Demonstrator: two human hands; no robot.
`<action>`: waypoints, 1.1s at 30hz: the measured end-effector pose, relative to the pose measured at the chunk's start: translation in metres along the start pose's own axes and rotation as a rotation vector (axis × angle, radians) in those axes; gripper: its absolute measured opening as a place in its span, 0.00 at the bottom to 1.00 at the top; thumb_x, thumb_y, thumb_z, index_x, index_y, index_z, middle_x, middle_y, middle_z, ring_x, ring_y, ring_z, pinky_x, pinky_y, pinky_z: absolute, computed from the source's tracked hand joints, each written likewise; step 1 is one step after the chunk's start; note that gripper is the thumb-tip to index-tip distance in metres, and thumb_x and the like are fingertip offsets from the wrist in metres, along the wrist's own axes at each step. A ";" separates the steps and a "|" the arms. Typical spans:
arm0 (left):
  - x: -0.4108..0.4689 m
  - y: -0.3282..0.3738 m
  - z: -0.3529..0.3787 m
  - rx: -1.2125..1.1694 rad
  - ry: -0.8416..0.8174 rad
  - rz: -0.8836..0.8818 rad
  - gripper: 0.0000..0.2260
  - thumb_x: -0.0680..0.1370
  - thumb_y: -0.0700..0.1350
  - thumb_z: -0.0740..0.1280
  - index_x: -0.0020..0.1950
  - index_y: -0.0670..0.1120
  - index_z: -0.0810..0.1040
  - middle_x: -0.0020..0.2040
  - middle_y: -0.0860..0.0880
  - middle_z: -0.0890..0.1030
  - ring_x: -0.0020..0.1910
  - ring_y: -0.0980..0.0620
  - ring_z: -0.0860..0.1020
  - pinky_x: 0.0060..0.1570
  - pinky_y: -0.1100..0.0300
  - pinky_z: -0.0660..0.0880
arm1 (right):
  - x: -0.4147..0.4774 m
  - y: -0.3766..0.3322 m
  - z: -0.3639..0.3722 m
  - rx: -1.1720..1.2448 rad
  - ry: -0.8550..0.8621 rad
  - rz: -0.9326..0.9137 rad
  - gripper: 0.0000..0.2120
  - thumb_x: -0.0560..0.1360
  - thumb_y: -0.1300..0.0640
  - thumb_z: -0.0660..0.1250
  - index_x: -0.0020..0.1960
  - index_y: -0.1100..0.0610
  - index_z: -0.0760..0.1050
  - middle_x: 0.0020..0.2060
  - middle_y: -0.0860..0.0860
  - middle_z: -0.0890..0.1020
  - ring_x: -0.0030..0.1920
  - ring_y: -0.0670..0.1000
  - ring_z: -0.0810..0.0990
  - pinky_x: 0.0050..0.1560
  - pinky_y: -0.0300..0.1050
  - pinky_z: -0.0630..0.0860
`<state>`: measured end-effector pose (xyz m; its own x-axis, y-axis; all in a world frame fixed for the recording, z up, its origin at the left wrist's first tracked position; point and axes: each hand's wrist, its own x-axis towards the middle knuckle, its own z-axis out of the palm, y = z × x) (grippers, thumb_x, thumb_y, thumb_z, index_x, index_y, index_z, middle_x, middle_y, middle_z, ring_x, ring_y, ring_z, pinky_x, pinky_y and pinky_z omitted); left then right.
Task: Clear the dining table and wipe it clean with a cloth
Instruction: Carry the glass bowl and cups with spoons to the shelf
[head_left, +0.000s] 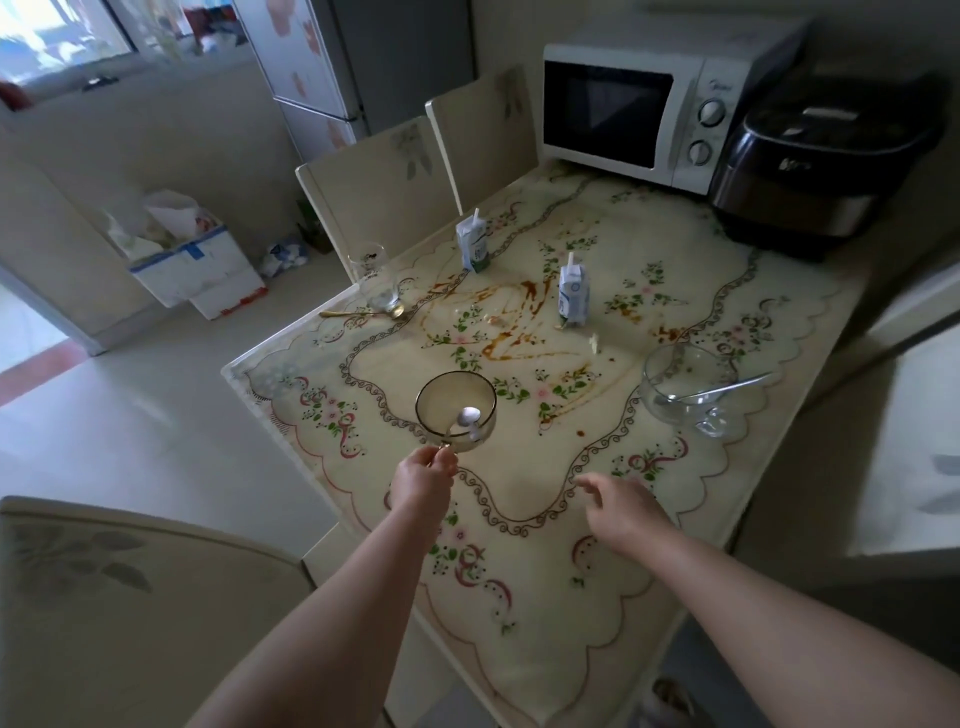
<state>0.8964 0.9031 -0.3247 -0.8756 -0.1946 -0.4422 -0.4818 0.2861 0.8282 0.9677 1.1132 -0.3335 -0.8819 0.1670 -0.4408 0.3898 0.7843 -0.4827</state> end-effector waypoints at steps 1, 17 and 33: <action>-0.004 0.005 0.009 -0.003 -0.011 0.007 0.09 0.81 0.46 0.62 0.44 0.46 0.79 0.39 0.48 0.80 0.34 0.53 0.73 0.32 0.61 0.66 | 0.000 0.008 -0.008 0.033 0.021 0.022 0.23 0.78 0.63 0.59 0.71 0.49 0.67 0.64 0.50 0.76 0.46 0.47 0.80 0.46 0.40 0.79; -0.053 0.053 0.123 -0.010 -0.092 0.050 0.09 0.82 0.45 0.62 0.45 0.47 0.79 0.43 0.46 0.82 0.40 0.52 0.75 0.39 0.62 0.70 | 0.015 0.095 -0.099 0.482 0.304 0.360 0.25 0.77 0.66 0.58 0.72 0.59 0.56 0.62 0.59 0.74 0.33 0.49 0.72 0.26 0.39 0.63; -0.093 0.065 0.154 -0.123 0.007 -0.043 0.09 0.82 0.43 0.60 0.54 0.42 0.78 0.42 0.47 0.78 0.36 0.55 0.73 0.32 0.68 0.69 | 0.055 0.121 -0.113 0.630 0.020 0.219 0.14 0.81 0.48 0.55 0.54 0.58 0.73 0.43 0.54 0.80 0.42 0.51 0.80 0.43 0.43 0.77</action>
<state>0.9408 1.0843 -0.2827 -0.8539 -0.2108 -0.4758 -0.5104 0.1606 0.8448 0.9365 1.2848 -0.3303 -0.7672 0.2985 -0.5677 0.6354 0.2331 -0.7361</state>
